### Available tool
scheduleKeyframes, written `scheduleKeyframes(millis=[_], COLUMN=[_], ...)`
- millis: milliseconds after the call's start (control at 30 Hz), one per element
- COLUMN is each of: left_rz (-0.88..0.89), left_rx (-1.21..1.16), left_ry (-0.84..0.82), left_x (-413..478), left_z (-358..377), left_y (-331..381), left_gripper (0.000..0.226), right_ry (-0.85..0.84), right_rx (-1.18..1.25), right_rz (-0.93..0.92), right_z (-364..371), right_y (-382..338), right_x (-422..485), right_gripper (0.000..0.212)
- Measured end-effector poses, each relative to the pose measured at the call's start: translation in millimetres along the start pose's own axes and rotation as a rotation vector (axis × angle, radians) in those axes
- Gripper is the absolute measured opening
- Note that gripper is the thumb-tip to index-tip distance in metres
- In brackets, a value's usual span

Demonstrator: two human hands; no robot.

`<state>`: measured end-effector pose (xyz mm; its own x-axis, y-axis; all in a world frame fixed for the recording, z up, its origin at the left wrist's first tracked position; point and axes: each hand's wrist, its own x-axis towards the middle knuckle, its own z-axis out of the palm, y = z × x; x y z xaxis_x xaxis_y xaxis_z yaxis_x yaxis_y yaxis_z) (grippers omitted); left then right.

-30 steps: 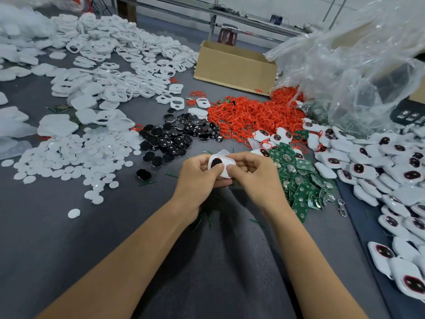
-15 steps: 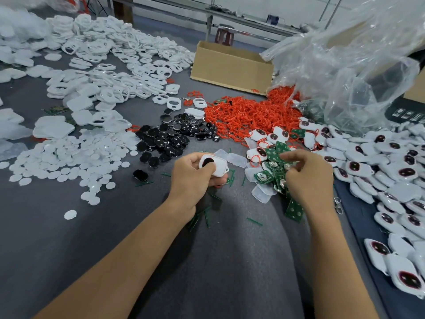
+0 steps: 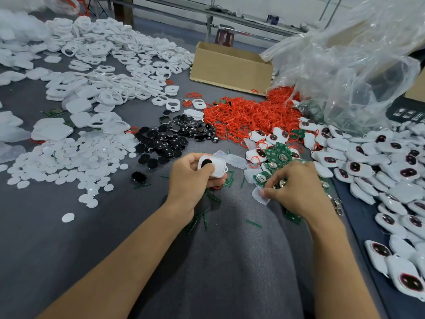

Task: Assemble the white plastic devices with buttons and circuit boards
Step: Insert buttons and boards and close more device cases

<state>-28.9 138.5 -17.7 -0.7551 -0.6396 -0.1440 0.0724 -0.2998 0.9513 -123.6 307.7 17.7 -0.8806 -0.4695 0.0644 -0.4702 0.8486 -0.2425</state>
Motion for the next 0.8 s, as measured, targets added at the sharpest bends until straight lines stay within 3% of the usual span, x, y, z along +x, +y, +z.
scheduleKeyframes(millis=[167, 300, 433, 633, 800], left_rz=[-0.013, -0.032, -0.044, -0.048, -0.047], left_rx=[-0.009, -0.001, -0.007, -0.013, -0.017], left_ry=[-0.016, -0.051, -0.074, -0.083, -0.084], left_x=[-0.3, -0.7, 0.0, -1.5, -1.5], left_z=[-0.6, -0.7, 0.7, -0.7, 0.7], left_y=[-0.2, -0.5, 0.4, 0.8, 1.5], left_gripper=[0.017, 0.016, 0.015, 0.016, 0.016], right_ry=[0.06, 0.171, 0.131, 0.174, 0.125], right_rx=[0.149, 0.725, 1.179, 1.155, 1.142], right_rz=[-0.071, -0.021, -0.144, -0.167, -0.184], right_z=[-2.8, -7.7, -6.5, 5.2, 8.7], right_y=[-0.4, -4.0, -16.0, -28.7, -27.8], right_x=[0.4, 1.2, -0.4, 1.0, 4.2], right_gripper=[0.013, 0.015, 0.013, 0.006, 0.04])
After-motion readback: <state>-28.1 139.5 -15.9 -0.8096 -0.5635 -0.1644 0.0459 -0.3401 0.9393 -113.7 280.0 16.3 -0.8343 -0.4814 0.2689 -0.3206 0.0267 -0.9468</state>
